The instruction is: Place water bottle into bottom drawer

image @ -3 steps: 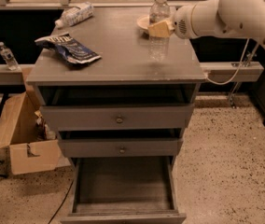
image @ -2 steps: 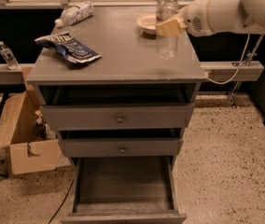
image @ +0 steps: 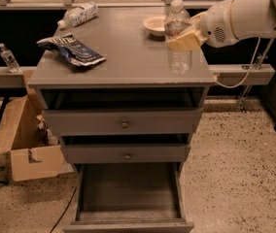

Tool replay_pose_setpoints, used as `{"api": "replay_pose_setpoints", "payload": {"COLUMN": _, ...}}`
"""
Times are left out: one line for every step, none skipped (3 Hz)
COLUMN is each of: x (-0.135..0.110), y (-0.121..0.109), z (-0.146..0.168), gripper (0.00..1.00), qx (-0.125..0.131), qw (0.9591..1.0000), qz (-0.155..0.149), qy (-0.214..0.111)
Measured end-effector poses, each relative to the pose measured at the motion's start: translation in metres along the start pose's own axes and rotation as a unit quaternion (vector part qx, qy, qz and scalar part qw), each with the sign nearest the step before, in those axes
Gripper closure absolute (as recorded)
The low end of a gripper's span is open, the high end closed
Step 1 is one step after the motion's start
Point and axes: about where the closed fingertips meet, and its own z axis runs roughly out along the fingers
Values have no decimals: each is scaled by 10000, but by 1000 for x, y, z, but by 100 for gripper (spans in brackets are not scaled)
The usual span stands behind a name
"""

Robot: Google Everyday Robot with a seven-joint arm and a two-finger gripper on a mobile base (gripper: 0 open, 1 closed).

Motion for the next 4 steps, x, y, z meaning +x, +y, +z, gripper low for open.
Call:
{"api": "replay_pose_setpoints", "payload": {"x": 0, "y": 0, "z": 0, "gripper": 100, "qx": -1, "qw": 10000, "qz": -1, "qy": 1}}
{"api": "replay_pose_setpoints", "payload": {"x": 6, "y": 13, "z": 6, "gripper": 100, "qx": -299, "qw": 9990, "qz": -266, "qy": 181}}
{"api": "replay_pose_setpoints", "payload": {"x": 25, "y": 38, "z": 2, "gripper": 100, "qx": -493, "qw": 9968, "qz": -486, "qy": 393}}
{"api": "replay_pose_setpoints", "payload": {"x": 77, "y": 74, "z": 2, "gripper": 100, "qx": -482, "qw": 9944, "qz": -425, "qy": 842}}
